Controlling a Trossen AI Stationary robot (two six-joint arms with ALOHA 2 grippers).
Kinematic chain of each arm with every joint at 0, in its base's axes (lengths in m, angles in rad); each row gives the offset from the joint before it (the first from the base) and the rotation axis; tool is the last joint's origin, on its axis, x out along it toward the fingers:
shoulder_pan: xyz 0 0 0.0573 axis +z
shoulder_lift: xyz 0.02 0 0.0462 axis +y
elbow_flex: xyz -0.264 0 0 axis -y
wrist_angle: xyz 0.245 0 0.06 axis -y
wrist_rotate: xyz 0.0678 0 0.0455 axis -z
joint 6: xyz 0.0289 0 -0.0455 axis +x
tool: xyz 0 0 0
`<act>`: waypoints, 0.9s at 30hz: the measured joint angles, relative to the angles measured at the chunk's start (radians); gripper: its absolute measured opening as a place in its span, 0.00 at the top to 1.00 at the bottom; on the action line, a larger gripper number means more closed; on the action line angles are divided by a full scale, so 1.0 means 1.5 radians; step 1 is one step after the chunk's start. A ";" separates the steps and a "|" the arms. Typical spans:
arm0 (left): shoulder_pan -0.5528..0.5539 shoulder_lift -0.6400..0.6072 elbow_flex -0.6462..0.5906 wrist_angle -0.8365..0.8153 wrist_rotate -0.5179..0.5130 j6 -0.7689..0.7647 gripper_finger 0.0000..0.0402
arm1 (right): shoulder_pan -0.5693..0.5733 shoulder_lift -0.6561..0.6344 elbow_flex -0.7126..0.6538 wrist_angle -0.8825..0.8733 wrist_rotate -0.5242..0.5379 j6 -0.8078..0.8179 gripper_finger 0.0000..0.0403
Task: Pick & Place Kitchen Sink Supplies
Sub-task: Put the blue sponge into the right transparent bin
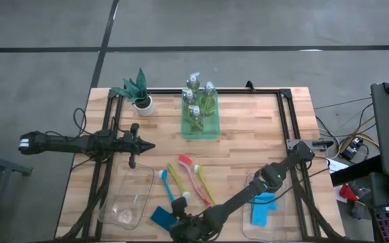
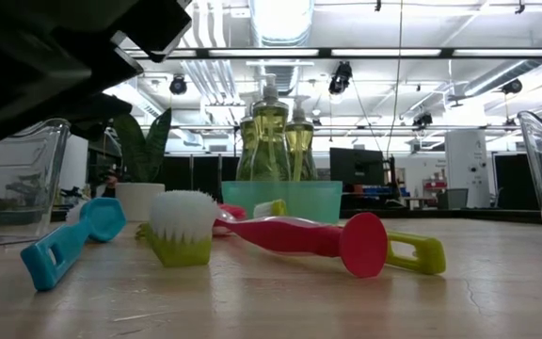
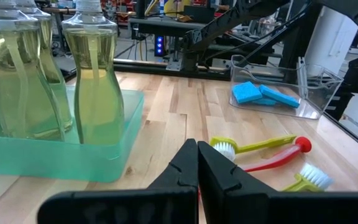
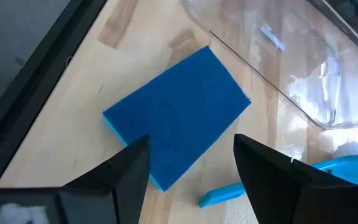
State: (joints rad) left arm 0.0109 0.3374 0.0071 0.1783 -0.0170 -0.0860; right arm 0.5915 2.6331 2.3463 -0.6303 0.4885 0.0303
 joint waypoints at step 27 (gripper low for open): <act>0.000 0.000 0.000 0.000 0.000 0.000 1.00 | 0.005 -0.001 -0.060 0.085 -0.047 -0.026 0.44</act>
State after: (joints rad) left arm 0.0109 0.3374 0.0074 0.1779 -0.0170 -0.0860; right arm 0.5991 2.6316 2.2570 -0.5030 0.4175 -0.0085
